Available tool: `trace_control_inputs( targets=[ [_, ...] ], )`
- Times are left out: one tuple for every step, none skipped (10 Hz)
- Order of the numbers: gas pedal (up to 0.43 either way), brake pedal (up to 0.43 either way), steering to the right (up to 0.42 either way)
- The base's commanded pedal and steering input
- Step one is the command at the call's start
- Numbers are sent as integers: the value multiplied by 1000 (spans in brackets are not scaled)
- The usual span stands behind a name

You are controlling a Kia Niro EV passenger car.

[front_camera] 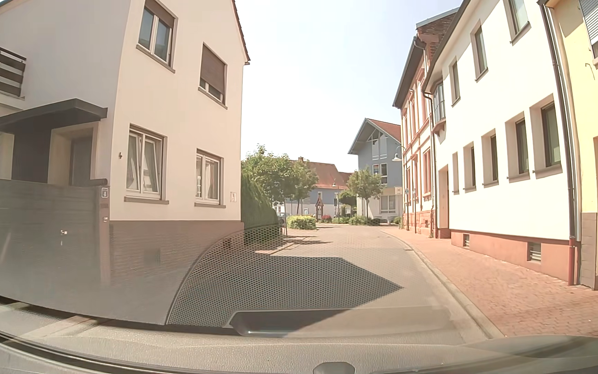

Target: Follow the waypoints while adhering to traffic rules and regulations

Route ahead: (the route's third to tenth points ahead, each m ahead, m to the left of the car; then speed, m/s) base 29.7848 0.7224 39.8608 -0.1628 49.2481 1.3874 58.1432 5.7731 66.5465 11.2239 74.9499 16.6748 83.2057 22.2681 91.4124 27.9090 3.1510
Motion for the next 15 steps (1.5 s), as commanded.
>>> trace_control_inputs(
  targets=[
    [118,0,145],
    [118,0,129],
    [118,0,121],
    [118,0,114],
    [130,0,104],
    [130,0,91],
    [130,0,83],
    [130,0,70],
    [130,0,45],
    [130,0,25],
    [130,0,2],
    [138,0,-12],
    [138,0,-15],
    [138,0,-3],
    [138,0,11]
  ],
)
